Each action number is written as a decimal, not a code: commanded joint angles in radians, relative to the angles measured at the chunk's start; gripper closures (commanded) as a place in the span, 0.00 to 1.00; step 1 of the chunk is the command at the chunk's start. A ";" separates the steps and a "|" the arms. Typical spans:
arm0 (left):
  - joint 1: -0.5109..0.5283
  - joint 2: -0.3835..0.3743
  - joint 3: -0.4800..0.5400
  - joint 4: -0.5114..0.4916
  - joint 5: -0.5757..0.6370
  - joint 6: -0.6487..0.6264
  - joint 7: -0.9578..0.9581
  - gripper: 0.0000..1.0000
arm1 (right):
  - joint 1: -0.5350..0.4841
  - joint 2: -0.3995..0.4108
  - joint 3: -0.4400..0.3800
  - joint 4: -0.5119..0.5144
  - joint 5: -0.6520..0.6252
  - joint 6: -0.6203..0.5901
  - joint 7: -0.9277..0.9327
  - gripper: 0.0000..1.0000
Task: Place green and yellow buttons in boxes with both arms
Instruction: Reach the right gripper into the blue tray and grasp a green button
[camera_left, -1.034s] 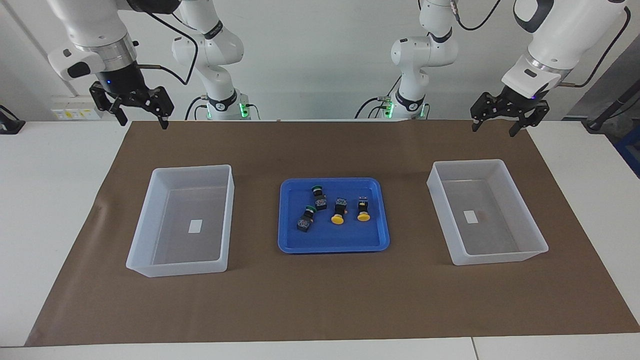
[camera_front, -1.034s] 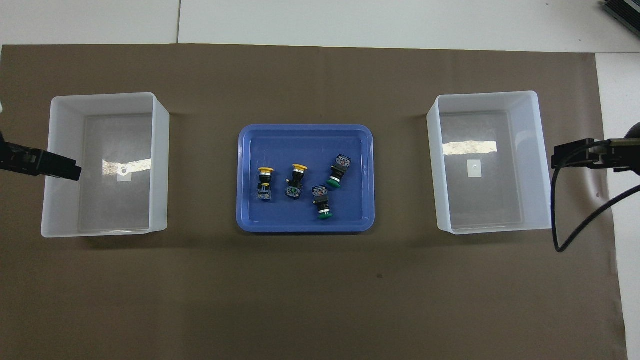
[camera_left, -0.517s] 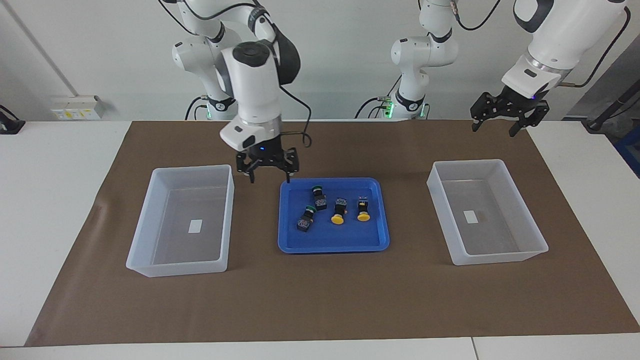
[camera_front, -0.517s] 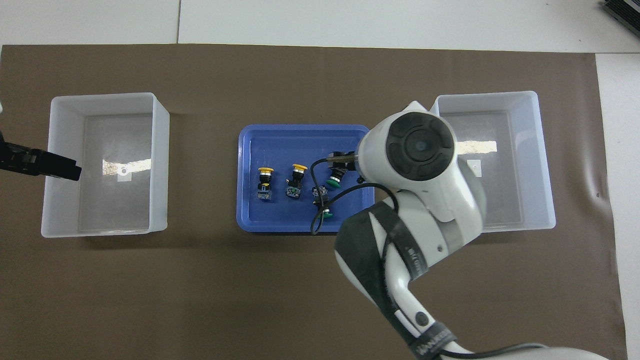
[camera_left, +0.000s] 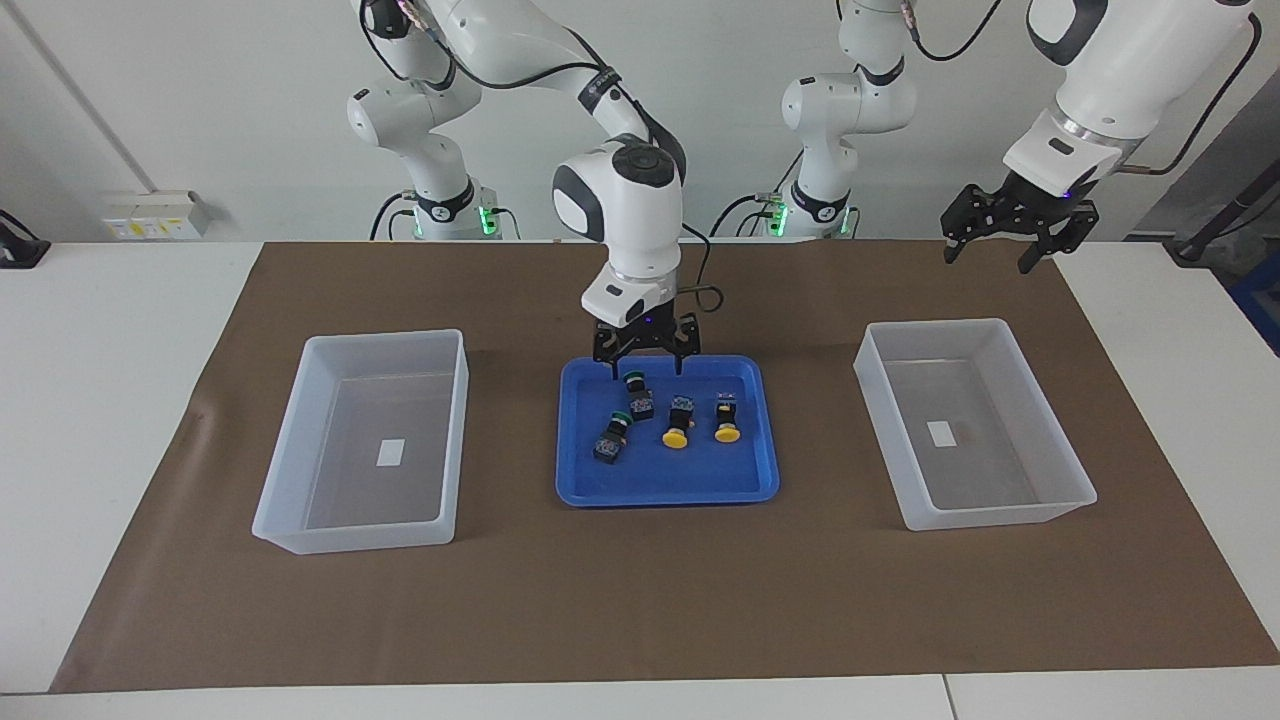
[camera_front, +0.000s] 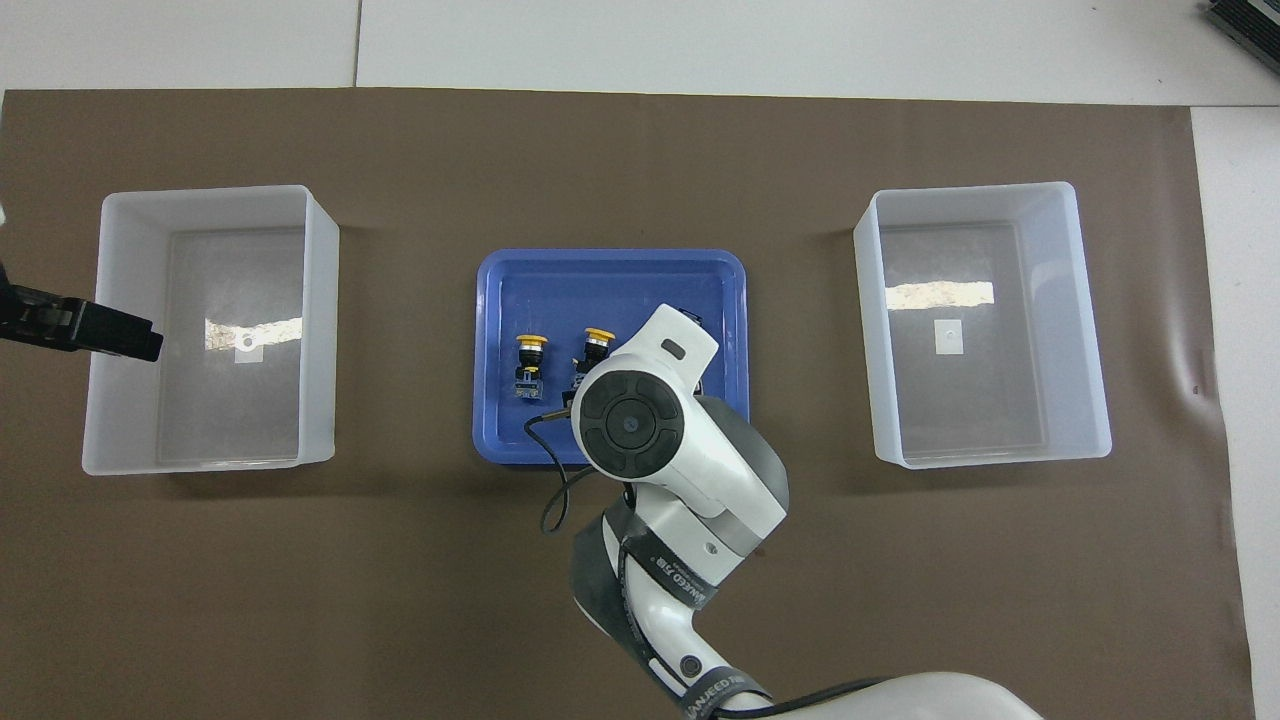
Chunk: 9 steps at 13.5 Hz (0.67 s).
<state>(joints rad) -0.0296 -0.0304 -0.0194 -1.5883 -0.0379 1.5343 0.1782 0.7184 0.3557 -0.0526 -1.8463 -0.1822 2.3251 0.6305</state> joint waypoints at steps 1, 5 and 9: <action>0.010 -0.028 -0.002 -0.027 -0.008 -0.002 0.012 0.00 | 0.004 -0.006 -0.007 -0.068 -0.051 0.069 -0.009 0.20; 0.010 -0.028 -0.002 -0.029 -0.008 -0.002 0.012 0.00 | 0.010 0.002 -0.006 -0.097 -0.051 0.085 0.000 0.27; 0.010 -0.028 -0.002 -0.029 -0.008 -0.002 0.014 0.00 | 0.009 0.006 -0.006 -0.126 -0.051 0.102 0.002 0.67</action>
<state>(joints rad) -0.0296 -0.0304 -0.0194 -1.5883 -0.0379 1.5343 0.1782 0.7270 0.3657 -0.0536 -1.9472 -0.2162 2.3952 0.6300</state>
